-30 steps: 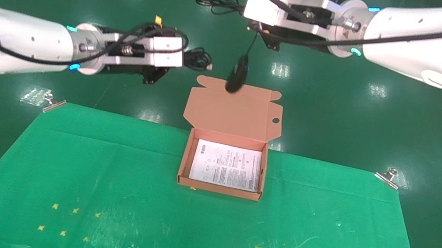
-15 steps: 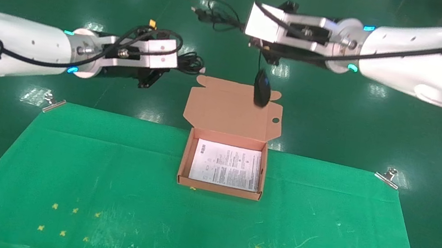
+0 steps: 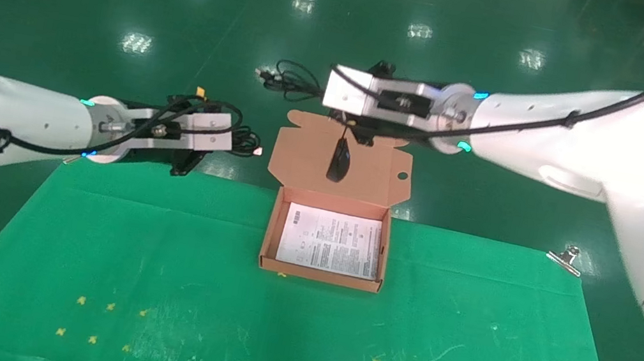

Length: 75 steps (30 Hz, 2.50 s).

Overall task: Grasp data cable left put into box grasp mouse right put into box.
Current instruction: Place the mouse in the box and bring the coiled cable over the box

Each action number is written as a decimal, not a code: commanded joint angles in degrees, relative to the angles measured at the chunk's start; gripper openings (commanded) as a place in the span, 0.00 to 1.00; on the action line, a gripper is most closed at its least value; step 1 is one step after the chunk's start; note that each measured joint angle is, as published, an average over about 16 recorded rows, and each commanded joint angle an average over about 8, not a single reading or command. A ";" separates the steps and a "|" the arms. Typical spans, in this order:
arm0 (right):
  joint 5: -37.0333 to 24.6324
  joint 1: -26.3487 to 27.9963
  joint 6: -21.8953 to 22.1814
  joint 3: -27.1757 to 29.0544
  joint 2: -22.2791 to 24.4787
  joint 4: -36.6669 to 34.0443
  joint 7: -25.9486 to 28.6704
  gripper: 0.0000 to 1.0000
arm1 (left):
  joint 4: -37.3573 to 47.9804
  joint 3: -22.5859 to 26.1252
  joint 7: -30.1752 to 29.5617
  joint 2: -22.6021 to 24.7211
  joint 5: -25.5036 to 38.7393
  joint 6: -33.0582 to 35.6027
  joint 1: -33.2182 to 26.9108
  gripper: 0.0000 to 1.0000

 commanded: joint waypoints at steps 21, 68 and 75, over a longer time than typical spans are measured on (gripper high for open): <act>11.61 -4.71 5.67 -14.66 -1.37 1.32 1.57 0.00 | -10.36 0.64 -11.21 -5.62 7.35 9.76 3.65 0.00; 23.27 -6.56 11.59 -32.02 2.87 -5.37 17.41 1.00 | -6.76 1.52 -9.03 -1.18 5.56 5.41 5.34 0.00; 21.43 -5.14 11.98 -32.51 10.44 -0.18 18.65 1.00 | 2.63 2.15 -3.03 5.74 2.28 -3.13 5.28 0.00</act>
